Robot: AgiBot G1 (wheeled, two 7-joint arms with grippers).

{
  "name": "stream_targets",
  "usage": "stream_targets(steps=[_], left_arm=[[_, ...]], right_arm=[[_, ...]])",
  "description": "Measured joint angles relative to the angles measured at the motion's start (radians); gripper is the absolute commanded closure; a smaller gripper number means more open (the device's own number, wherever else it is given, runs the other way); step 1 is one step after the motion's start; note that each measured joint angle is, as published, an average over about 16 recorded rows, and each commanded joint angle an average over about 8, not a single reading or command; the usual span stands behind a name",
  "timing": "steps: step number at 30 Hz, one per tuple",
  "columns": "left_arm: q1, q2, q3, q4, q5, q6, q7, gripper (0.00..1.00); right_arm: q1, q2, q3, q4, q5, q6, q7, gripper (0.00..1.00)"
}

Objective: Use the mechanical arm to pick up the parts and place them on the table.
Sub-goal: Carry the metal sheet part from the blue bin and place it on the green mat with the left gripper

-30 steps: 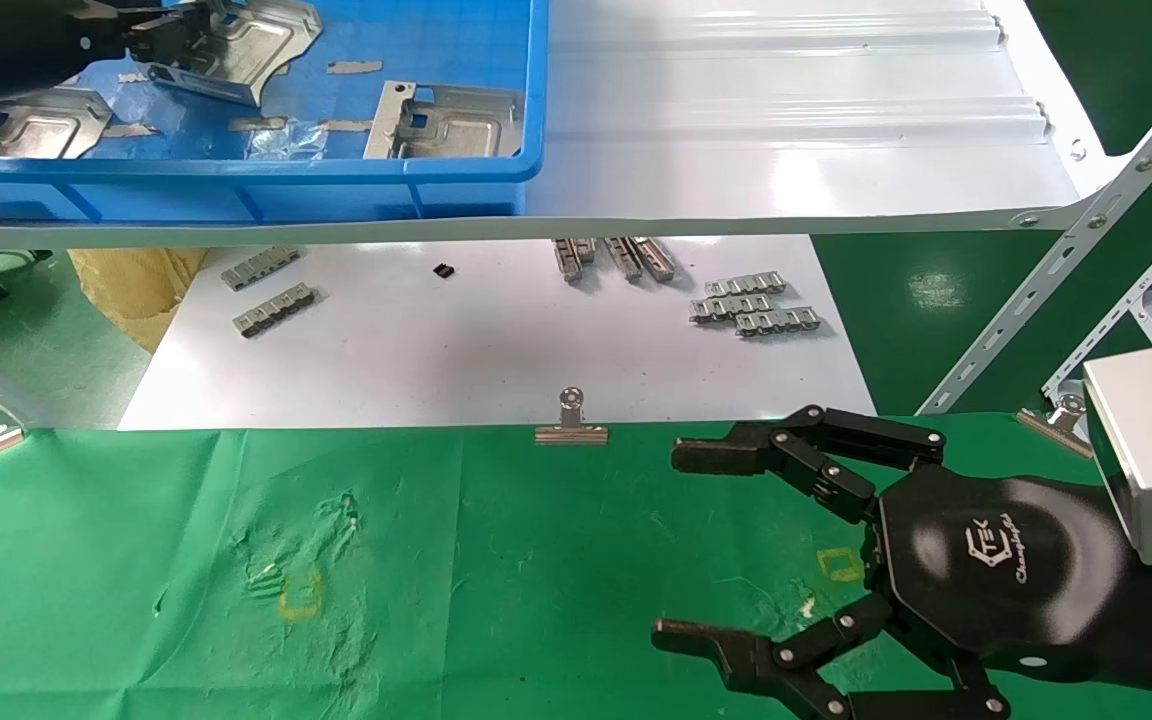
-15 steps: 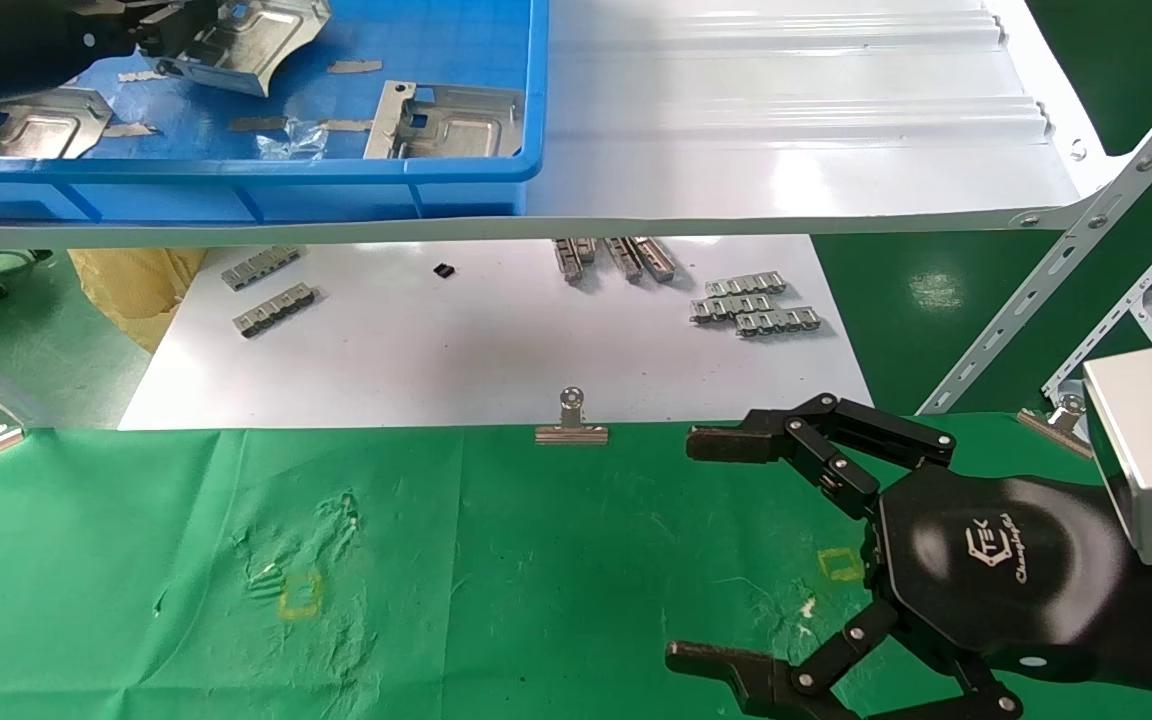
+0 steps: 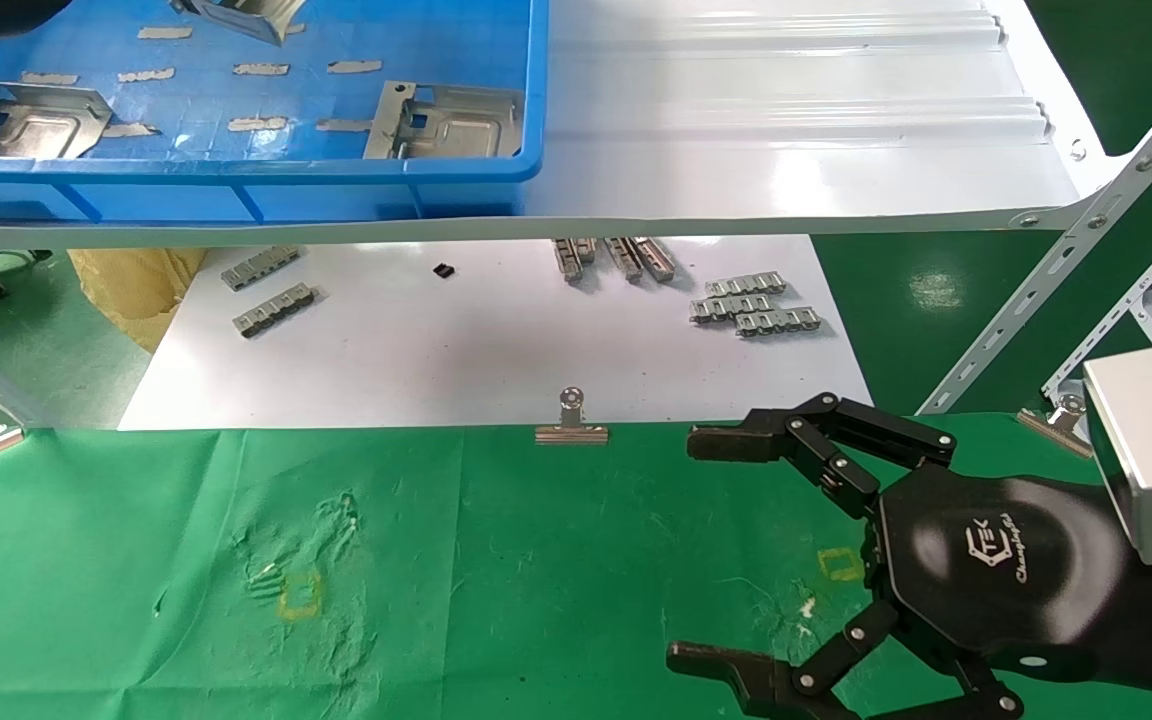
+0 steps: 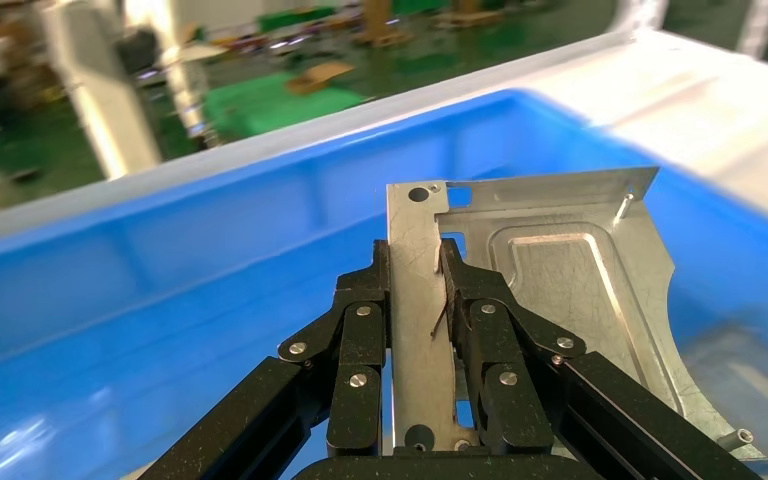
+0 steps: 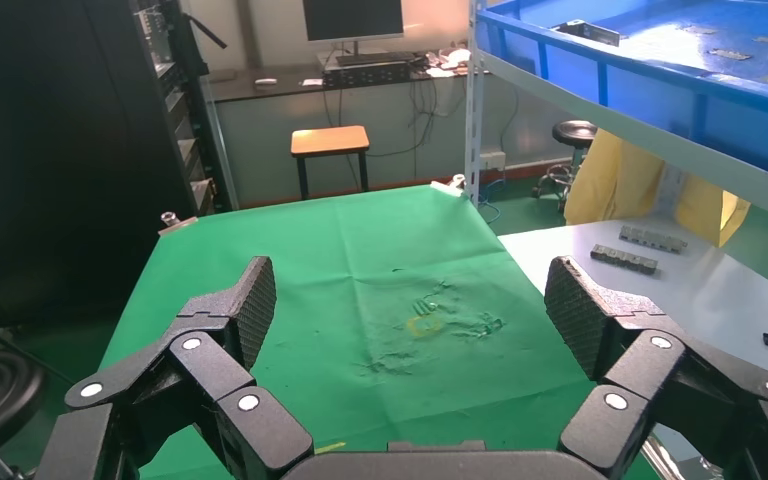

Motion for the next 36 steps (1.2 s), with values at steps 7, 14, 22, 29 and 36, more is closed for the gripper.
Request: stream_targets(steps=[7, 14, 22, 29, 36], left_arm=[[-0.011, -0.04, -0.01, -0.031, -0.024, 0.235, 0.033, 1.0], [0.011, -0.079, 0.001, -0.127, -0.066, 0.416, 0.052, 1.0], [0.145, -0.189, 0.097, -0.436, -0.234, 0.481, 0.035, 1.0], [0.285, -0.31, 0.257, -0.686, -0.33, 0.472, 0.12, 1.0], [0.364, -0.343, 0.415, -0.675, -0.243, 0.448, 0.361, 1.0]], right_arm=[[0.0, 0.0, 0.0, 0.0, 0.0, 0.0, 0.0, 0.0], [0.0, 0.0, 0.0, 0.0, 0.0, 0.0, 0.0, 0.0], [0.0, 0.0, -0.001, 0.0, 0.0, 0.0, 0.0, 0.0], [0.0, 0.0, -0.001, 0.0, 0.001, 0.0, 0.0, 0.0], [0.0, 0.0, -0.001, 0.0, 0.001, 0.0, 0.0, 0.0]])
